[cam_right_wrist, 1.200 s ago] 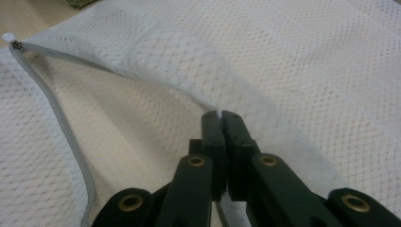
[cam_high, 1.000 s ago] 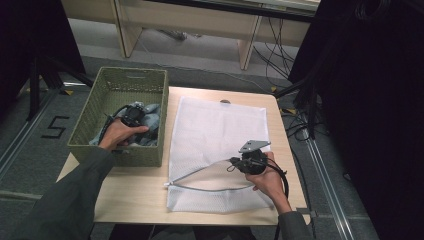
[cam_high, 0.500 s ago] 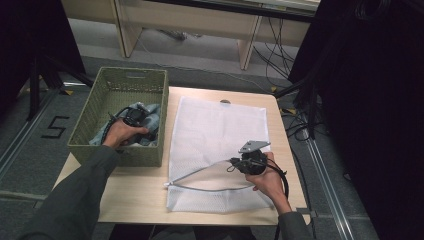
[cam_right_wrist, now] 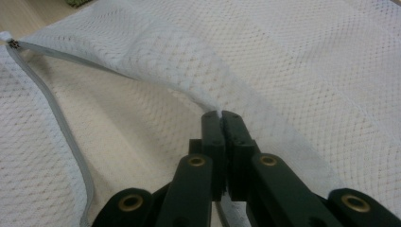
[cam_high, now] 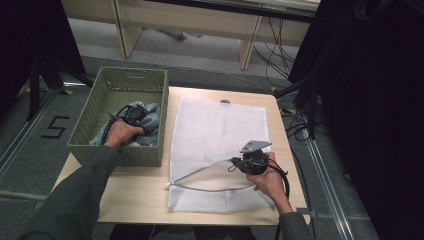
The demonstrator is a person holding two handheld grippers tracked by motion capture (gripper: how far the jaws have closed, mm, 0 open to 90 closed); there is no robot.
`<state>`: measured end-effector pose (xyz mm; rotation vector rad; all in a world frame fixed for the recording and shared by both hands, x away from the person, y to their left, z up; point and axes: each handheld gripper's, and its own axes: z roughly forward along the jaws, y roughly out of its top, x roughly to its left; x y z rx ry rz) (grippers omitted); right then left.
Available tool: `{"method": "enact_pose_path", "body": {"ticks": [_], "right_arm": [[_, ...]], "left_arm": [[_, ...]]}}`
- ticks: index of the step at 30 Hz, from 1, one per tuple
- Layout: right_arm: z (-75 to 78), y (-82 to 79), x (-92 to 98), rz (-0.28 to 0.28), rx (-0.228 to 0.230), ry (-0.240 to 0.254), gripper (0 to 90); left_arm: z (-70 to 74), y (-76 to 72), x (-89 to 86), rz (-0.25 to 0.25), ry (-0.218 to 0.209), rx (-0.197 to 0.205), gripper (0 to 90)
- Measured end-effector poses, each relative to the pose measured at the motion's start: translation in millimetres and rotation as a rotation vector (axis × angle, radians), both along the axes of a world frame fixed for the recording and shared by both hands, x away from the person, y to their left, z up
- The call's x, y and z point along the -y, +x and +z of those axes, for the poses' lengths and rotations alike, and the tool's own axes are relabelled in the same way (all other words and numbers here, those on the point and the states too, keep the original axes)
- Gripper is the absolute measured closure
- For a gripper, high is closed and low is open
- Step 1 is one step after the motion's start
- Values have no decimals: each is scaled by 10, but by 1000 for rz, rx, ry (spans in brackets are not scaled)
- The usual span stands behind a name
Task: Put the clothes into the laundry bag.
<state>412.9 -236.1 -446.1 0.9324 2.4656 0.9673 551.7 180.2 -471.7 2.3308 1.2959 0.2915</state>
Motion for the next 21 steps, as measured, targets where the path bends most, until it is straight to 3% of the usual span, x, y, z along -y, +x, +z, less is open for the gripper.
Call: {"method": "enact_pose_path", "body": {"ticks": [3, 6, 8, 11, 12, 13, 15, 17, 19, 21], "right_arm": [[4, 4, 2, -2, 1, 2, 896], [9, 8, 6, 0, -1, 1, 896], [9, 24, 14, 0, 15, 0, 896], [40, 23, 31, 4, -9, -10, 896], [43, 24, 32, 4, -5, -9, 896], [36, 24, 22, -7, 14, 5, 896], [67, 22, 33, -2, -2, -10, 897], [87, 21, 38, -1, -5, -12, 897], [78, 25, 35, -6, 15, -4, 897], [85, 23, 39, -6, 10, -5, 897]], "left_arm": [[36, -3, -17, 2, -13, 16, 759], [109, -39, -24, -39, -8, 60, 765], [171, -52, -51, -54, -45, 79, 768], [290, -74, -82, -60, -64, 123, 771], [349, -88, -94, -56, -83, 140, 773], [493, -112, -124, -64, -132, 161, 785], [558, -126, -122, -59, -141, 170, 787], [672, -146, -129, -69, -122, 185, 790], [718, -150, -134, -58, -116, 214, 791], [769, -153, -153, -59, -114, 186, 792]]}}
